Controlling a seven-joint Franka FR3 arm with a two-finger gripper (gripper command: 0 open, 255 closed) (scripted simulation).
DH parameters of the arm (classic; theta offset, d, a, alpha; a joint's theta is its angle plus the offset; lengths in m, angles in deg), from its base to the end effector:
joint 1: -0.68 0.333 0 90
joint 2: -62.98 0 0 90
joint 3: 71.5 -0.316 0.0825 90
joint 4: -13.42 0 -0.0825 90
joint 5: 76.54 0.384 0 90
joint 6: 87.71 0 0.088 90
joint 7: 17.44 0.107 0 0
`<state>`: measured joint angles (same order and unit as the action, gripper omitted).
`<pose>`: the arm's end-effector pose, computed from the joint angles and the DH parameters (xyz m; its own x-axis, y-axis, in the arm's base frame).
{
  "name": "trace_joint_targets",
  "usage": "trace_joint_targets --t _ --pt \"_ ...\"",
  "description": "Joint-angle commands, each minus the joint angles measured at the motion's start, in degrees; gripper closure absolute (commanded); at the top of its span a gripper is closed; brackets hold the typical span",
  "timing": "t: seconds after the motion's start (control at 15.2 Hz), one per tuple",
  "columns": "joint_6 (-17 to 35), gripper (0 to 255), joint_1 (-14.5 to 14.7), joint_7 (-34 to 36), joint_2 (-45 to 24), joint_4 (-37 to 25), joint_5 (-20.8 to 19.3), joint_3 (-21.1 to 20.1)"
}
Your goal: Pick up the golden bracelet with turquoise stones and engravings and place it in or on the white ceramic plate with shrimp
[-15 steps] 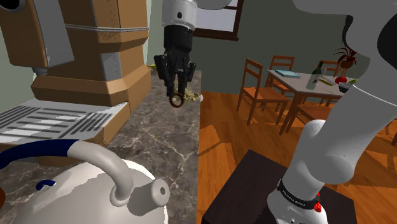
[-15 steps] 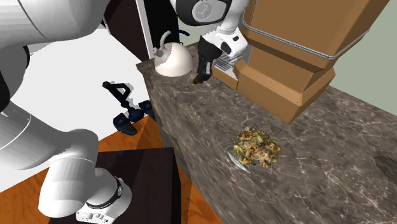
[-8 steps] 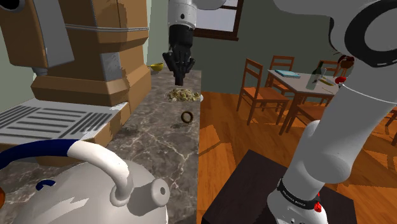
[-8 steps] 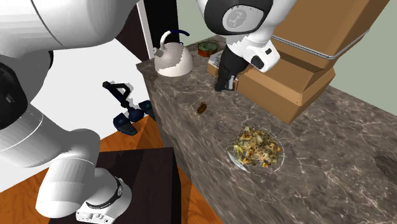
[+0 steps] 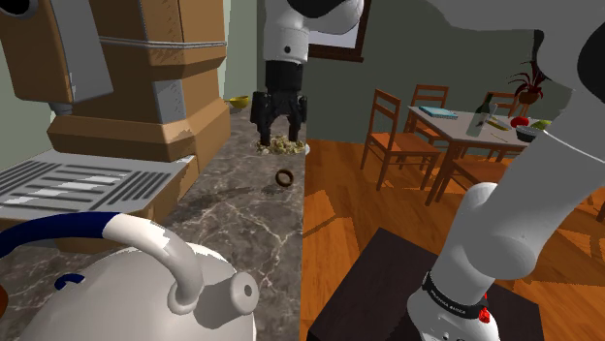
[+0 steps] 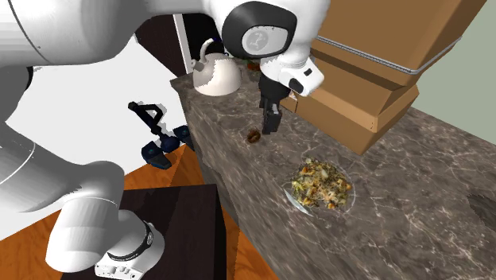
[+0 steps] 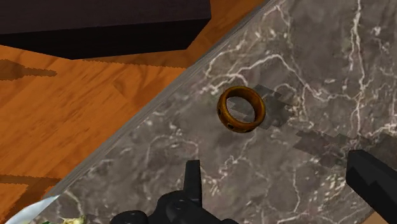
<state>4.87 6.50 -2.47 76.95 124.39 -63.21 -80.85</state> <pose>0.4510 0.1546 0.5813 0.9918 -0.0120 -0.1273 -0.0329 -0.9861 -0.1631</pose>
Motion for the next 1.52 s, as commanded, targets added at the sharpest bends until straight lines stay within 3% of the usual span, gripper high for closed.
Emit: trace_joint_targets --t 0.0,0.07,0.59,1.12,1.19,1.45 --pt "5.6 0 0.8 1.4 4.4 7.3 -1.9 -1.8" --pt "8.2 0 1.1 2.2 6.3 10.7 -2.8 -2.9" --pt "14.1 0 1.4 2.0 6.1 16.3 -2.4 -3.6" --pt "14.1 0 1.4 2.0 6.1 16.3 -2.4 -3.6" --pt "14.1 255 1.4 2.0 6.1 16.3 -2.4 -3.6" --pt "14.1 255 1.4 2.0 6.1 16.3 -2.4 -3.6"
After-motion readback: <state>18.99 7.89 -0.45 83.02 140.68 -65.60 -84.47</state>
